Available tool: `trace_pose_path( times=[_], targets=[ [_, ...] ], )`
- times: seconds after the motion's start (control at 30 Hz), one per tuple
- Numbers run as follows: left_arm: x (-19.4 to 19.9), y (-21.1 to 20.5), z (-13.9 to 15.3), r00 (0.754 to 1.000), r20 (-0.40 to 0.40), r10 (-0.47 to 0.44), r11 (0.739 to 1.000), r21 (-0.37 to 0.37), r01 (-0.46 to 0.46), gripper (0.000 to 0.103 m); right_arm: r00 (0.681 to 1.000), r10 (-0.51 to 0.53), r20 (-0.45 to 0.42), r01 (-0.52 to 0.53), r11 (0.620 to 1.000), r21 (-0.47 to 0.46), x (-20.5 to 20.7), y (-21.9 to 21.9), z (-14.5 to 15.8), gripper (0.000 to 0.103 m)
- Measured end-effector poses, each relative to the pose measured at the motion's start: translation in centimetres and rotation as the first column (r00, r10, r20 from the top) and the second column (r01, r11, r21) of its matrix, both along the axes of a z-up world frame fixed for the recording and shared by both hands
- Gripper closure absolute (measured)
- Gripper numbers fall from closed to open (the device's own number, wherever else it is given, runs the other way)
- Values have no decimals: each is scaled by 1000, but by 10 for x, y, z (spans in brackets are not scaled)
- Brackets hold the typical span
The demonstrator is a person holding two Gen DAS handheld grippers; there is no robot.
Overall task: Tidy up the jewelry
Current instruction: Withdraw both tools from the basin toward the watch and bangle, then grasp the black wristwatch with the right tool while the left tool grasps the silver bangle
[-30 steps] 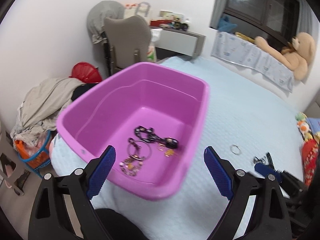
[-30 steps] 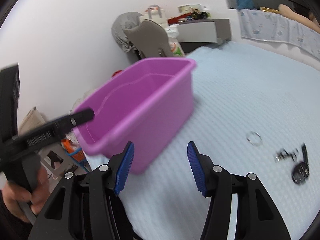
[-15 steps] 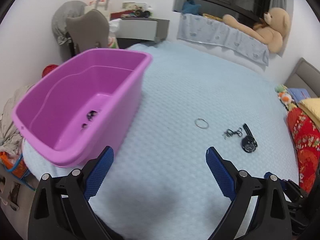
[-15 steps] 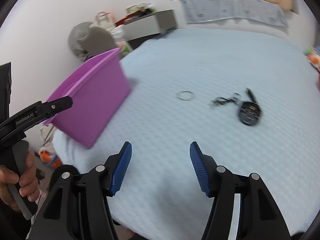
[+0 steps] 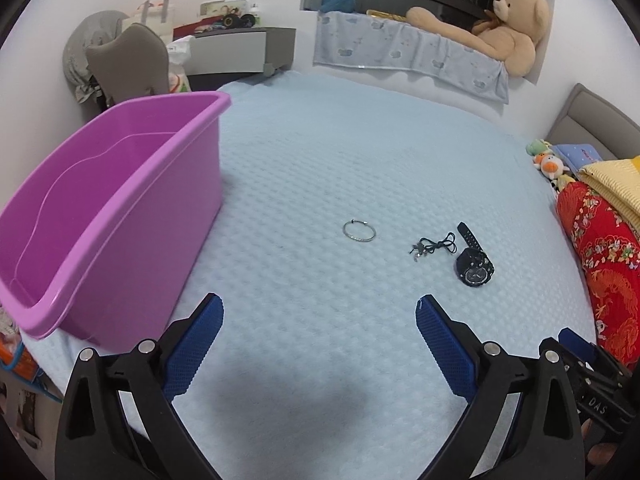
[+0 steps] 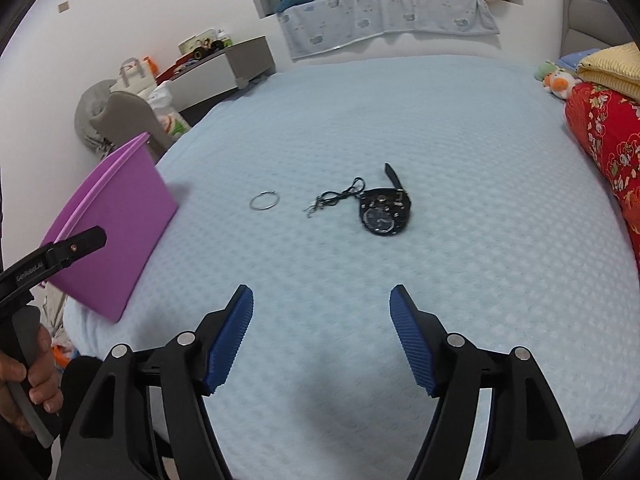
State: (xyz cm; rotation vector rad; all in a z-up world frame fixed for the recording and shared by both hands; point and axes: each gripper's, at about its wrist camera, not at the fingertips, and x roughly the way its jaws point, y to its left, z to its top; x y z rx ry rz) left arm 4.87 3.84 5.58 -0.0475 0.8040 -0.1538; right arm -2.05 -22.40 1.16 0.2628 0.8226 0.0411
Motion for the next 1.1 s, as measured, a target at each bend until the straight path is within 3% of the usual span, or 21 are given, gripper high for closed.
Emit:
trace_pose_path(
  times=[0.43, 0.73, 1.1],
  targets=[
    [66, -20, -38, 999, -46, 20, 1000, -13, -21, 7, 999, -37, -23, 37, 999, -23, 60, -22, -37, 31],
    [112, -50, -86, 998, -69, 3, 999, 45, 0, 7, 996, -82, -32, 81, 997, -9, 104, -35, -72, 31],
    [175, -68, -135, 990, -133, 37, 998, 47, -31, 7, 991, -123, -52, 122, 992, -16, 145, -42, -99, 31]
  ],
)
